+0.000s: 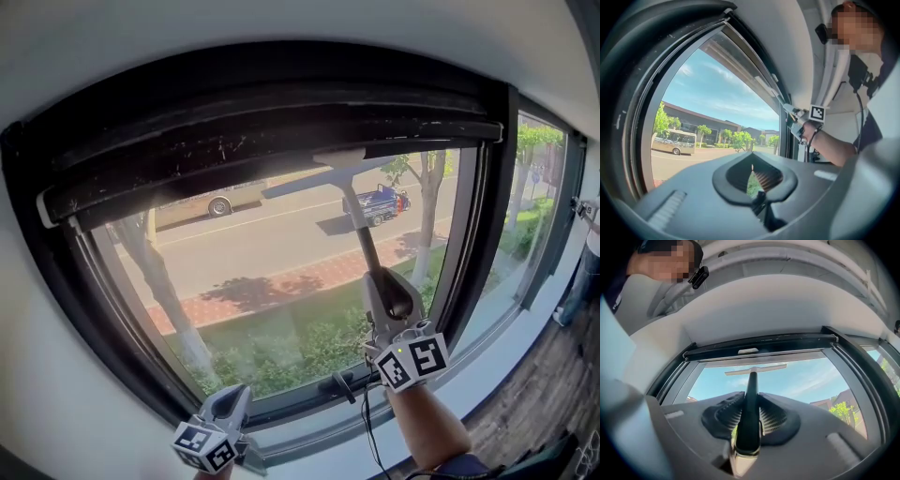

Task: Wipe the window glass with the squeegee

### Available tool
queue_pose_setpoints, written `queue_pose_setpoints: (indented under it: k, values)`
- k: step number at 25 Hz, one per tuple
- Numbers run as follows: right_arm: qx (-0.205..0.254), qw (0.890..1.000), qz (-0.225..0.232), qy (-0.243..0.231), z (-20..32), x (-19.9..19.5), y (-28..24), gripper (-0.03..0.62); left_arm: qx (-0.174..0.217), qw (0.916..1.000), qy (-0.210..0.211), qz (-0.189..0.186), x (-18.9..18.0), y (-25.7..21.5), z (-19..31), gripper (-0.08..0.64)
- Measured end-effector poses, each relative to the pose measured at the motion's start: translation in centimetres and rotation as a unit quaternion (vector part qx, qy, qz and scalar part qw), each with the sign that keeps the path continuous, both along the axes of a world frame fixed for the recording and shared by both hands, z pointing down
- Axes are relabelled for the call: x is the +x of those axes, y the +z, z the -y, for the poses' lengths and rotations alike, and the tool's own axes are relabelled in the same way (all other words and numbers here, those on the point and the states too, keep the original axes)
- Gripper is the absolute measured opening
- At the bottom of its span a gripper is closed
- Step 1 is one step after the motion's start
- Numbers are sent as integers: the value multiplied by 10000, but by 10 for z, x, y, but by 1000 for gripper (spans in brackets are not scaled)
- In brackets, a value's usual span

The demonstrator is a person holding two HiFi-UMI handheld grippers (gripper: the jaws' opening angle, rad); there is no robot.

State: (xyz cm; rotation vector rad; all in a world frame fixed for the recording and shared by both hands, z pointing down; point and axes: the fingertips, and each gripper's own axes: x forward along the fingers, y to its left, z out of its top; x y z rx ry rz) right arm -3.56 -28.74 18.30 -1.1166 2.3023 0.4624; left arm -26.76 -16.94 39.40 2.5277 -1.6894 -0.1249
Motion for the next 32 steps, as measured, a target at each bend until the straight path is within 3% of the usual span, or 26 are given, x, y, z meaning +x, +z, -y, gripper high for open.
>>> queue_pose_setpoints:
  k: [17, 25, 32]
  values:
    - [-470, 9988, -120, -97, -6, -3, 46, 100, -229, 9997, 100, -43, 9, 11, -8, 5]
    - [-798, 9966, -211, -72, -11, -3, 78, 100, -201, 9995, 247, -49, 18, 16, -5, 5]
    - [-1187, 9926, -259, -51, -17, -3, 118, 100, -397, 9986, 341, -76, 20, 33, -9, 5]
